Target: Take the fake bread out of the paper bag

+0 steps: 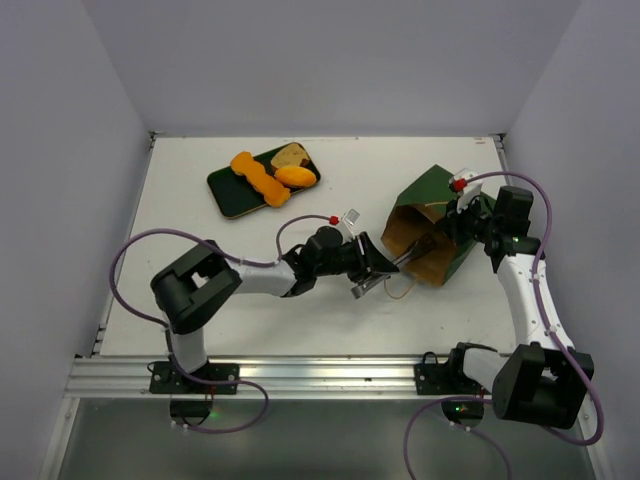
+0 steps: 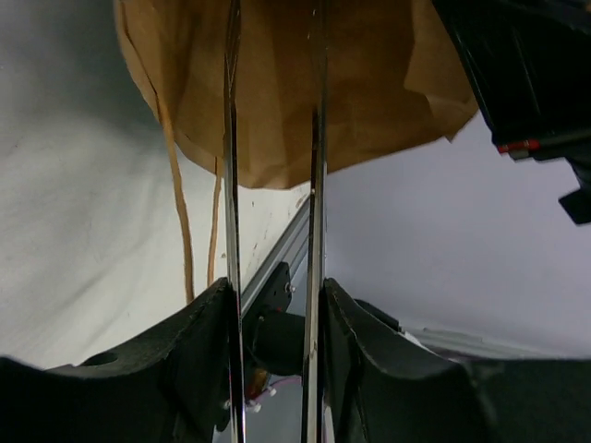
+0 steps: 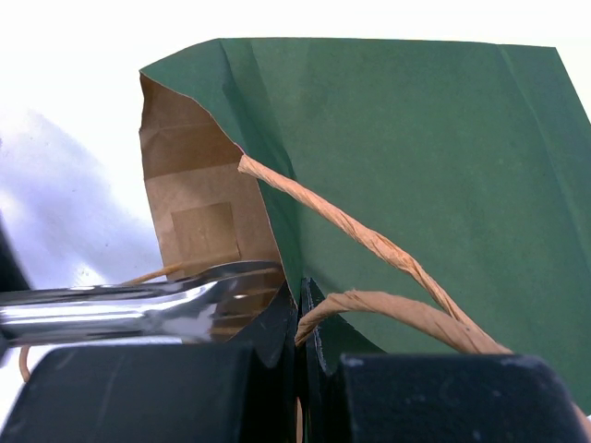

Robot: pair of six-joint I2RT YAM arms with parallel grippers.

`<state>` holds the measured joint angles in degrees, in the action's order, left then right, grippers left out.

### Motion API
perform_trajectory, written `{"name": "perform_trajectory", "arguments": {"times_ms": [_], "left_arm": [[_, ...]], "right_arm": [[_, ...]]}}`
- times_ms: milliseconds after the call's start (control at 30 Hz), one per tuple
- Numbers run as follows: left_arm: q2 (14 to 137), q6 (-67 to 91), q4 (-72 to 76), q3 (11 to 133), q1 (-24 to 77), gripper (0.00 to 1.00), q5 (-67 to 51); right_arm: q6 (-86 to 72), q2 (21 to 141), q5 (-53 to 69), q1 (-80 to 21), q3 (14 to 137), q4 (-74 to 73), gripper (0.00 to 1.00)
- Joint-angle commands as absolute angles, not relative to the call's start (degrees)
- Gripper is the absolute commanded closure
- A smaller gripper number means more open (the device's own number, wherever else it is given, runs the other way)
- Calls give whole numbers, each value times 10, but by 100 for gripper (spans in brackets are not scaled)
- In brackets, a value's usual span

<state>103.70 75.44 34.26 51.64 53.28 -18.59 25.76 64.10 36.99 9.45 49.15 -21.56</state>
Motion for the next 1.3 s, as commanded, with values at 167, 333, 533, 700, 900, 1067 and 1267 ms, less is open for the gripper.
{"name": "perform_trajectory", "arguments": {"times_ms": [167,333,533,700,900,1067,1267], "left_arm": [[1104,840,386,597,535,52,-142],[1111,859,354,610,533,52,-106],[1132,908,342,620,533,51,-91],[1147,927,325,639,533,51,-91],[1157,941,301,653,533,50,-75],[1178,956,307,665,533,50,-81],[1198,963,294,689,532,49,-79]], "right_arm": [[262,635,395,98,491,-203,100],[263,636,398,98,490,-202,100],[261,636,402,98,490,-201,100],[259,635,402,98,490,-200,100],[258,635,406,98,489,-199,100],[258,634,410,98,488,-199,100],[258,632,411,98,487,-199,100]]}}
